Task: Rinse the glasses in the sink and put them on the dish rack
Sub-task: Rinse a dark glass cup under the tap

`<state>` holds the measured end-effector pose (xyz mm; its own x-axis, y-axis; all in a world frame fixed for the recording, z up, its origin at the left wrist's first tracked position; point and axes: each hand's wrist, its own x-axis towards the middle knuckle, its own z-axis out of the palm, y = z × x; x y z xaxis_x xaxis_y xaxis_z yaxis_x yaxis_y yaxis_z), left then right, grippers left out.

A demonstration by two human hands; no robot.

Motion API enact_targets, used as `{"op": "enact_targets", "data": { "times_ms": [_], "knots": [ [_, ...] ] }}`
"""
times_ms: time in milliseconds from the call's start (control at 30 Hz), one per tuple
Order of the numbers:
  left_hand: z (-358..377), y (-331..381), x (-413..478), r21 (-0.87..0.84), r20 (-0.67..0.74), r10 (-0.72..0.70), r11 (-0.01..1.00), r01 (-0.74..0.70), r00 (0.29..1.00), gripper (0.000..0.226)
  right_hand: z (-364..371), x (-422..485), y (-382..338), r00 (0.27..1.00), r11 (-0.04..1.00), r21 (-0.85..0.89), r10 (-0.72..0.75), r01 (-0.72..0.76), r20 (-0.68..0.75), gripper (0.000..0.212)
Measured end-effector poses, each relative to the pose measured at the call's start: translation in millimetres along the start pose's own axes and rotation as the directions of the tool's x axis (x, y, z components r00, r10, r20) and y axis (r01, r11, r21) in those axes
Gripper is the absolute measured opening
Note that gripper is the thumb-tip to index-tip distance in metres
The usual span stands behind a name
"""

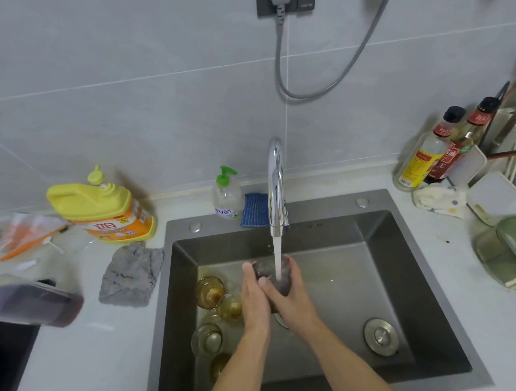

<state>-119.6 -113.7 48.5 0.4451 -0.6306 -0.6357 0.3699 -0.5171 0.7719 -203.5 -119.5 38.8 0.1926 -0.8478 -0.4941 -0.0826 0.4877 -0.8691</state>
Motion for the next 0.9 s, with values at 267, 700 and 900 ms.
{"op": "enact_targets", "data": {
  "times_ms": [267, 700, 900],
  "knots": [
    [11.3, -5.2, 3.5, -0.02, 0.004, -0.016, 1.0, 0.017, 1.0, 0.073, -9.9, 3.3, 3.3, 0.994, 1.0, -0.027, -0.006, 0.003, -0.105, 0.06],
    [10.8, -0.6, -8.8, -0.071, 0.023, -0.007, 0.997, 0.008, 1.0, 0.066, -12.7, 14.3, 4.8, 0.989, 0.989, 0.068, 0.132, -0.128, -0.065, 0.041],
    [10.0, -16.9, -5.8, 0.011, 0.019, 0.021, 1.0, -0.021, 1.0, 0.065, -4.4, 19.2, 24.3, 0.976, 0.951, 0.22, 0.219, -0.217, 0.013, 0.089]
  ]
}}
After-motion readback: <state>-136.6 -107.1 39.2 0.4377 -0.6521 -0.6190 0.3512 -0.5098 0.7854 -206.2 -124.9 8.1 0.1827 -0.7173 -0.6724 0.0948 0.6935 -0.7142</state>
